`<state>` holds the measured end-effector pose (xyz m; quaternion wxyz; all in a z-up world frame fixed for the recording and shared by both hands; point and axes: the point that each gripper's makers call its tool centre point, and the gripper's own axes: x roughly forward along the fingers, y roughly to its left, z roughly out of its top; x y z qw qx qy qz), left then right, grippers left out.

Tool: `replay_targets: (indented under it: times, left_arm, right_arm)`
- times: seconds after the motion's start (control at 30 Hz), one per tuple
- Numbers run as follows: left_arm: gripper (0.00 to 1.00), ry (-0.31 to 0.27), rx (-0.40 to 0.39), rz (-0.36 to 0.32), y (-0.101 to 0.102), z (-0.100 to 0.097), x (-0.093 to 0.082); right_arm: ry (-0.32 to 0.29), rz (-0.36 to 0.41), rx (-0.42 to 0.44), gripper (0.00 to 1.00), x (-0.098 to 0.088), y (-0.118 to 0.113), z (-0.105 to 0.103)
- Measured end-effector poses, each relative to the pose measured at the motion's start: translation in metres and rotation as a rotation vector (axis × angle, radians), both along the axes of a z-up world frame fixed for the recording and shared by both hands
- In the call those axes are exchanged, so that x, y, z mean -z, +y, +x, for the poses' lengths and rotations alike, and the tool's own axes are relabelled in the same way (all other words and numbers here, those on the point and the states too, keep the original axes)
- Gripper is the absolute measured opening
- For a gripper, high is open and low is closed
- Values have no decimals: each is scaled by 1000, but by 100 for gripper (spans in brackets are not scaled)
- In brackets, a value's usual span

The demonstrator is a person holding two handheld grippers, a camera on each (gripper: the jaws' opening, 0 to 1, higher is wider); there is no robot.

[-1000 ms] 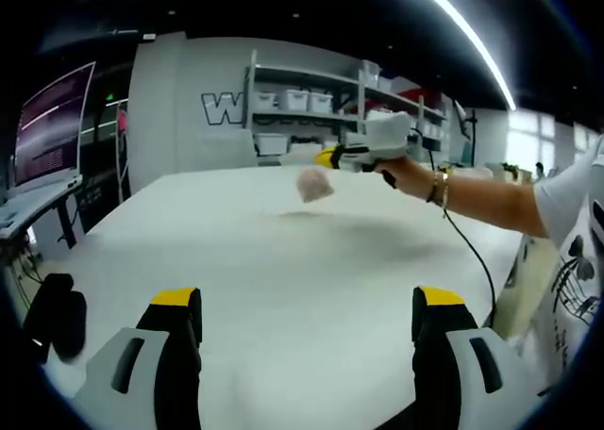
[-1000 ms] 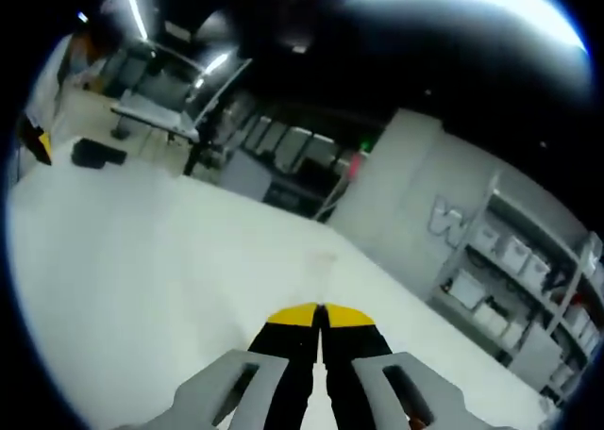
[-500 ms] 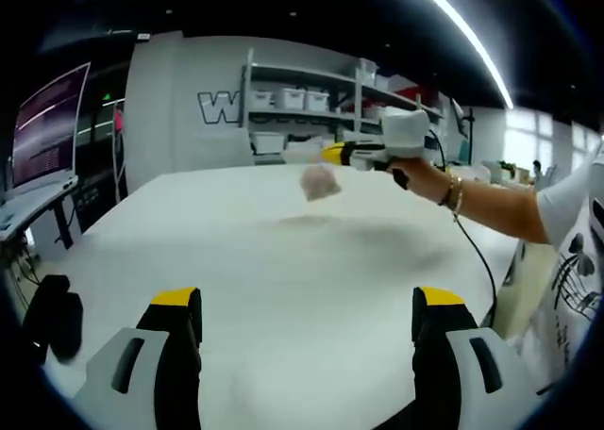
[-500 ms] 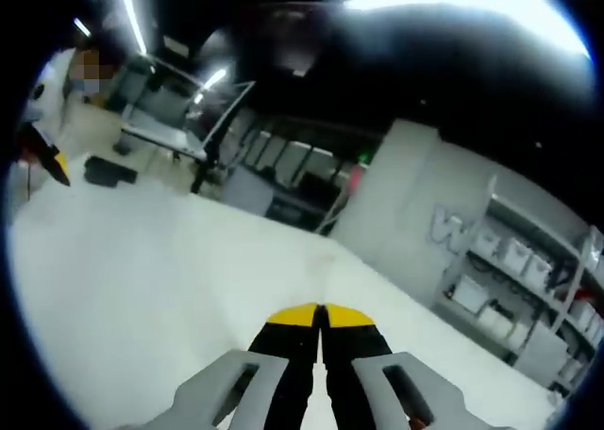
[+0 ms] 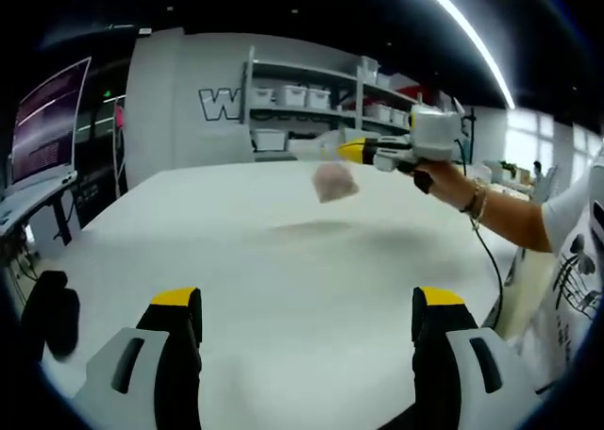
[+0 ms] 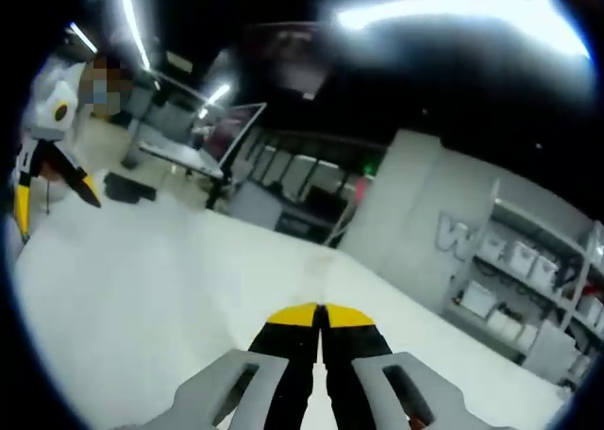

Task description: Open the resealable bag by pulling the two sides of the seal apart until the entire bag opening is separated and visibly accessible.

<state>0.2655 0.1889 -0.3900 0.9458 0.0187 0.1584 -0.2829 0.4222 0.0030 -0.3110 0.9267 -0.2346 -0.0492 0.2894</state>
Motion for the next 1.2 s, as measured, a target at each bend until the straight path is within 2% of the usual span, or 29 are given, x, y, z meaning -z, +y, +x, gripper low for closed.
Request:
replay_targets:
  times: [0.53,1.2]
  left_arm:
    - [91,-3,-4,5,-1,-4,-1]
    - [90,-6,17,-5,-13,-7,1]
  right_arm:
    - [-12,45,-43,0,-4,-3,-34]
    - [-19,82,-94,0,2,-7,-106]
